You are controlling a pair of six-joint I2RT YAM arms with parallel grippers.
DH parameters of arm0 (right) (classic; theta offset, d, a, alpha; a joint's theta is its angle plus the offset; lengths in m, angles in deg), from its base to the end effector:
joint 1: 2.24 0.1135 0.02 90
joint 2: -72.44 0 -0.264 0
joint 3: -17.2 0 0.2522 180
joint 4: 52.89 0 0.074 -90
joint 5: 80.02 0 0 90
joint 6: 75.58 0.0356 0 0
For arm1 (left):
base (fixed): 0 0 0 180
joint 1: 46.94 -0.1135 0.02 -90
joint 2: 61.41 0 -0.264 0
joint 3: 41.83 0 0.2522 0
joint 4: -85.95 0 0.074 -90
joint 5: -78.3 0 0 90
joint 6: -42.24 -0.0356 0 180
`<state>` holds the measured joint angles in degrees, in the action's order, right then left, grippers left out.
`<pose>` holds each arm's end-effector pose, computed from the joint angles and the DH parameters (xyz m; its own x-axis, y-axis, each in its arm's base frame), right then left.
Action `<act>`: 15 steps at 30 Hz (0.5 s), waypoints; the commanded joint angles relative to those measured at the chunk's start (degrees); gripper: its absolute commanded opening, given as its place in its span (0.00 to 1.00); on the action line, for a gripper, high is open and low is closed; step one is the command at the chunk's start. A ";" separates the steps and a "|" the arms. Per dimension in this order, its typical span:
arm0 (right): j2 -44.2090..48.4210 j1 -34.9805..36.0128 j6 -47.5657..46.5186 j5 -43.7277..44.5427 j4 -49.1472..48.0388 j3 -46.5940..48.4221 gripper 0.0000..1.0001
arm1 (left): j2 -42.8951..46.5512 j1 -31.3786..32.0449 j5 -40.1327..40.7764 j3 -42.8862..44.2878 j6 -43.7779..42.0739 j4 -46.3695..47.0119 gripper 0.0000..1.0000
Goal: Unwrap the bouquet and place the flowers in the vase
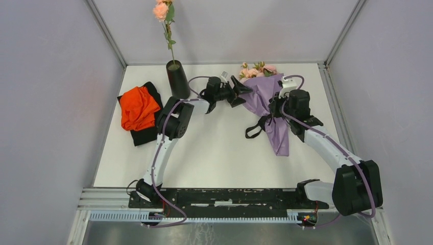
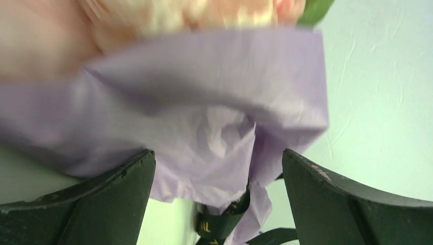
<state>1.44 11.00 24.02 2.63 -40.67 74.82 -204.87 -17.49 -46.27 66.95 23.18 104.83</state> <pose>0.2695 0.0681 0.2575 -0.4713 0.0590 -0.8800 -0.2646 0.9424 0.2049 0.4593 -0.2826 0.0991 -0.9094 -0.3803 -0.1682 0.0634 0.2730 -0.9599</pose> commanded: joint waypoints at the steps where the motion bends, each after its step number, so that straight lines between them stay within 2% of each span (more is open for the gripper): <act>1: -3.90 -0.17 0.24 -0.86 -1.93 2.75 0.00 | -6.53 -3.19 5.30 6.00 -5.62 -13.82 1.00; 6: -6.12 -0.15 0.82 0.32 -2.32 3.27 0.00 | -7.44 -4.17 4.61 11.53 -6.28 -17.45 1.00; 8: -5.81 -0.13 0.86 1.47 -2.30 2.63 0.00 | -4.90 -3.86 4.28 8.95 -6.50 -16.05 1.00; 13: -4.76 -0.15 1.35 3.79 -2.98 0.72 0.00 | 6.80 -1.19 2.66 -4.56 -5.27 -6.97 1.00; 15: -5.21 -0.16 1.64 3.44 -3.44 0.44 0.00 | 10.01 0.61 2.88 -4.27 -8.20 -9.52 1.00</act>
<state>-4.87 11.00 24.61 4.62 -41.59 75.80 -202.16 -20.13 -44.15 66.19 21.10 98.30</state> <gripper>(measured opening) 0.006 0.996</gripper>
